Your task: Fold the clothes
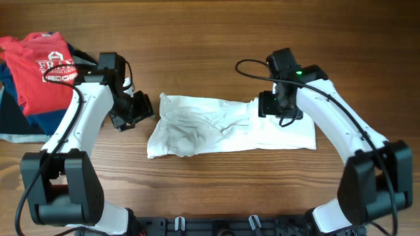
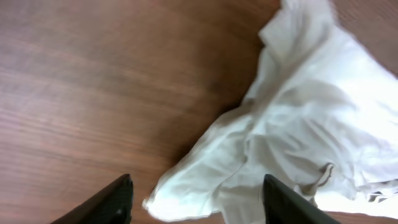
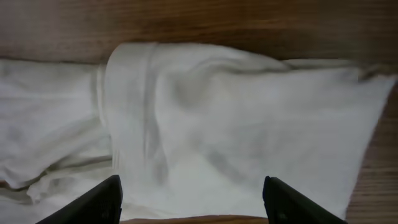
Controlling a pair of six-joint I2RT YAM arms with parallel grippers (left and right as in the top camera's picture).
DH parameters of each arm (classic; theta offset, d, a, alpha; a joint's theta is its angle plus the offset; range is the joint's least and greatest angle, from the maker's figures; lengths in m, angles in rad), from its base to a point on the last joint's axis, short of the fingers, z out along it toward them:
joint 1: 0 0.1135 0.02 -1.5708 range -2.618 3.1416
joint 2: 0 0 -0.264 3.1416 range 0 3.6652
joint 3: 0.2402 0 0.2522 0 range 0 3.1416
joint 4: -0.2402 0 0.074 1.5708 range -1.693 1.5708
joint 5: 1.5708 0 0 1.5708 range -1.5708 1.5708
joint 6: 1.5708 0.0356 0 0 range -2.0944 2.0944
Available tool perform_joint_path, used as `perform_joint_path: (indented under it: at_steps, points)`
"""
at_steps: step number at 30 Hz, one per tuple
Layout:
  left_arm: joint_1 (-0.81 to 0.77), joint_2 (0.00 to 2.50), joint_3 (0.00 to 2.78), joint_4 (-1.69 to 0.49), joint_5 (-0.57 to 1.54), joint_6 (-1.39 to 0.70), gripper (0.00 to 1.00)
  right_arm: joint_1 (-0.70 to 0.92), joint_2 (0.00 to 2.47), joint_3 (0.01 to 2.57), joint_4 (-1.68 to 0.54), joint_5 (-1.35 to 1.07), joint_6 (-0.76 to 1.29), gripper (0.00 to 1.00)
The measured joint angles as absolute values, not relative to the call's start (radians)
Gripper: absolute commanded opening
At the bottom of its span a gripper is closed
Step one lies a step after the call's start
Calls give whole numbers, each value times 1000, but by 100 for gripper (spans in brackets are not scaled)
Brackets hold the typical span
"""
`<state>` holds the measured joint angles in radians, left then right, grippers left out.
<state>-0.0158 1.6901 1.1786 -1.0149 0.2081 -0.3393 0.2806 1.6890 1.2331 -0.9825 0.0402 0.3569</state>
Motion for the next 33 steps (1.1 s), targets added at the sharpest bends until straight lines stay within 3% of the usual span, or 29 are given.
perform_joint_path:
  at_steps: [8, 19, 21, 24, 27, 33]
  points:
    - [-120, 1691, 1047, -813, 229, -314, 75, 168, 1554, 1233, -1037, 66, 366, 75]
    - [-196, 1774, 999, -694, 242, -309, 69, 138, 1554, 1233, -1059, 73, 354, 75]
    - [-210, 1775, 999, -686, 255, -308, 62, 138, 1554, 1233, -1059, 73, 354, 75]
    - [-241, 1783, 999, -659, 293, -300, 42, 138, 1554, 1233, -1062, 73, 354, 75]
    - [-255, 1797, 998, -653, 313, -300, 4, 138, 1554, 1233, -1068, 73, 351, 74]
    - [-228, 1800, 997, -670, 293, -300, 4, 138, 1554, 1233, -1070, 73, 350, 74]
